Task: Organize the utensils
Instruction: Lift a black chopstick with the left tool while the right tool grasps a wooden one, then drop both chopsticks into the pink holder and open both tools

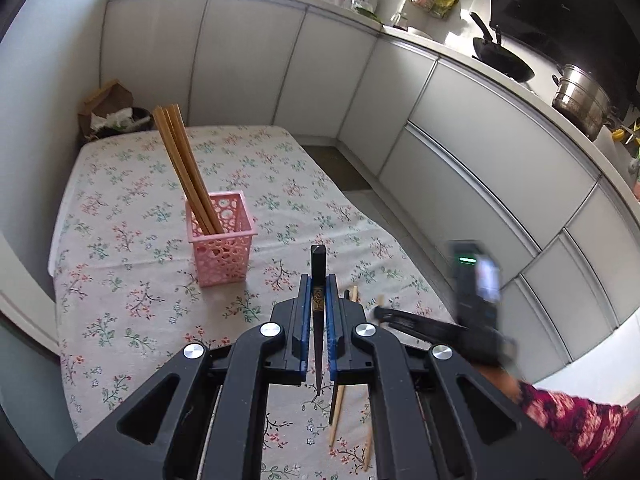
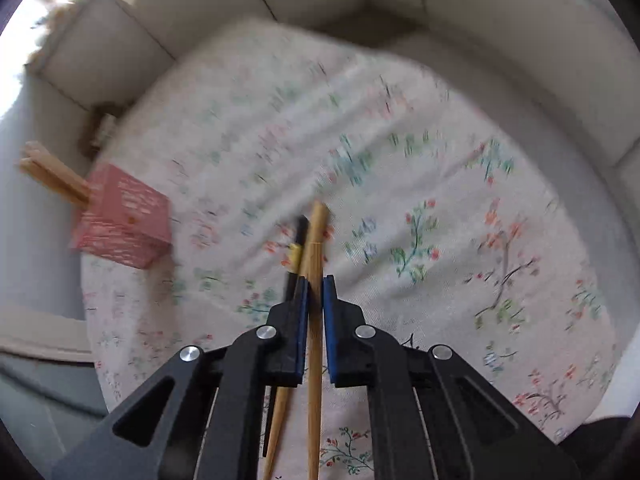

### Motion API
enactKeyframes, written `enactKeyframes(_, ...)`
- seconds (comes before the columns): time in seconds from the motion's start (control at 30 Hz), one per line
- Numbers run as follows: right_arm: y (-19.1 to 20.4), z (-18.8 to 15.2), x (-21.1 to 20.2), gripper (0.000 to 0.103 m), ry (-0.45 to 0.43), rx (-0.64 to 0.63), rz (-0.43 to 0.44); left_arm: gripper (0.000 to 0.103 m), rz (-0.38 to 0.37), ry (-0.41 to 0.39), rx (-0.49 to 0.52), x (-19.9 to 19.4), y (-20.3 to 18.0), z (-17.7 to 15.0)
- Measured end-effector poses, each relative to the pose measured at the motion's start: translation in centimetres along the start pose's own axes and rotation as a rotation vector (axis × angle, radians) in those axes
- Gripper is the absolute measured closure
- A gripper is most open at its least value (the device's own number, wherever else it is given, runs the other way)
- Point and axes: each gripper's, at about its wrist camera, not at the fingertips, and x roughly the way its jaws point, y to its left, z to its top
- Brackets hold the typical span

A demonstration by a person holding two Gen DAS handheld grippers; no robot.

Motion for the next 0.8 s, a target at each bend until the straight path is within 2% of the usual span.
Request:
enactKeyframes(0.07,1.2,-0.8,-4.7,0.095,-0.165,-0.108,0.033,0.097,0.017,-0.024,-0.009,-0.5,-0.5,-0.4)
enactKeyframes(0.13,0.9,-1.4,-8.2,0.095,-0.265,-0.189,0.059,0.097,0.034,-0.051,-0.017,-1.3,-1.2,-1.1)
enactKeyframes(0.3,1.2,-2.7,-14.8,0.095,-0.414,-0.293,0.127,0.097,0.049,-0.095,-0.038,-3.0,-2.4,-1.5)
enactKeyframes(0.5,2.3,-2.1,-19.3,0.095,-0.478,-0.291,0.200,0.097,0.091,-0.148,-0.047,-5.0,-3.3,-0.4)
enactKeyframes(0.67,2.1,-0.3,-20.6,0.095,-0.514,-0.279,0.234,0.097,0.128,-0.172,-0.033,-5.8,-3.7,0.7)
enactKeyframes(0.8,2.5,1.0,-20.6,0.095,-0.552,-0.271,0.228,0.097,0.160,-0.234,-0.055,-6.5,-3.2,2.4)
